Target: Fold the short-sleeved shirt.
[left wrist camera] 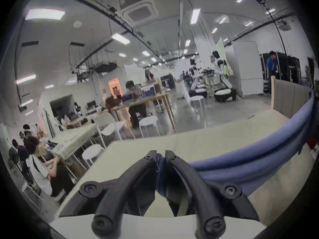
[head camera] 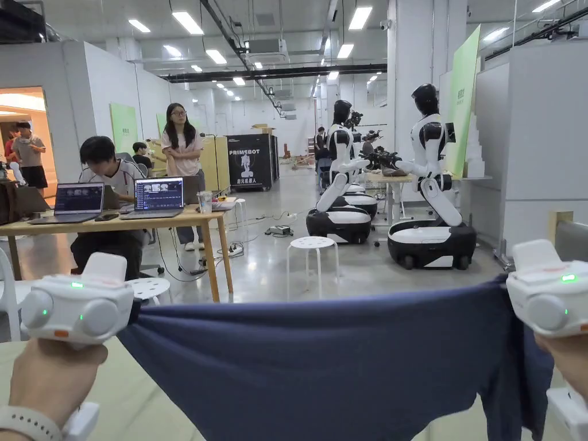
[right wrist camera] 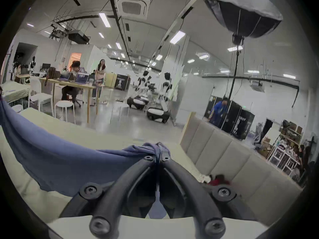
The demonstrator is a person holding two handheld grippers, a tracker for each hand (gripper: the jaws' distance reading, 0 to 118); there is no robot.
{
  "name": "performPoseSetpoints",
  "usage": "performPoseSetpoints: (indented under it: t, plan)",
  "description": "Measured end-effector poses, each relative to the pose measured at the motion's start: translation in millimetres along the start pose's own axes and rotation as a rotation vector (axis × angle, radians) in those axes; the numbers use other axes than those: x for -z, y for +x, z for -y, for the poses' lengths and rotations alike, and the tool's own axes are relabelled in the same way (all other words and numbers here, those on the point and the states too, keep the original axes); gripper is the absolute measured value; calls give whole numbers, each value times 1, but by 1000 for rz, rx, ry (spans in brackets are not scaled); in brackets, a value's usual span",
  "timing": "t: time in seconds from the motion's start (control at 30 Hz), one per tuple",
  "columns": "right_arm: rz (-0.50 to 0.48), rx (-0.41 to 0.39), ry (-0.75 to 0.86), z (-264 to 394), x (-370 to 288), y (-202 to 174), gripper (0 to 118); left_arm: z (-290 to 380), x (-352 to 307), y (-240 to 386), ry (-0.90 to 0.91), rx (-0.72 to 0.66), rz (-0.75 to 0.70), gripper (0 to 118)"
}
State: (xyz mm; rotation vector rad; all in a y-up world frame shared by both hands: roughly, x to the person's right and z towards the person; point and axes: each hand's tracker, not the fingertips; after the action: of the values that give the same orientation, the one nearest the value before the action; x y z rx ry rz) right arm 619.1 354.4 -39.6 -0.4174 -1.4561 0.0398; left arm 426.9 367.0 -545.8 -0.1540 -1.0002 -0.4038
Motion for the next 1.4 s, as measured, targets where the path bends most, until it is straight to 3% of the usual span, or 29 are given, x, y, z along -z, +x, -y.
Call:
performPoseSetpoints:
  t: [0.2,0.4,0.63,0.83,0.87,0.9,0.93,0.97,1.0,1.03,1.1,1.17,1.23,1.3,1.37,1.4]
  plan:
    - [-48,10,-91,52,2,2,1,50,1,3,-64,-39,43,6]
    - [-72,-19,-143,99,-47,17,1,90,-57,-2,-98,-44,106,6]
    - [-177,-17,-280,220,-129,19,1,216,-135,-6,-250,-68,178,6]
    - [-216,-4,-480,317,-153,4,2,309,-149,-3,-406,-188,201,7]
    - [-235,29,-502,322,-155,4,7,313,-151,-2,-403,-192,194,12]
    - [-234,51,-505,323,-158,3,20,317,-151,-3,-391,-201,188,25]
    - [-225,46,-485,316,-162,3,47,312,-155,-1,-376,-199,168,50]
    - [-221,50,-474,307,-167,1,90,305,-158,1,-361,-193,160,85]
    - [-219,47,-424,294,-174,-4,111,294,-163,6,-330,-186,160,102]
    - [-237,45,-338,277,-183,-12,118,280,-170,14,-276,-180,180,107]
    - [-282,49,-236,241,-197,-34,118,249,-182,39,-188,-158,216,100]
    - [-335,61,-198,211,-212,-61,117,224,-196,66,-115,-153,282,74]
    - [-373,89,-157,187,-232,-87,107,203,-213,93,-49,-168,311,53]
    - [-376,83,-124,176,-248,-108,68,192,-237,119,-2,-135,318,36]
    - [-388,82,-134,172,-253,-121,13,191,-248,135,26,-89,327,0]
    - [-406,97,-148,172,-255,-125,7,193,-249,142,18,-53,340,0]
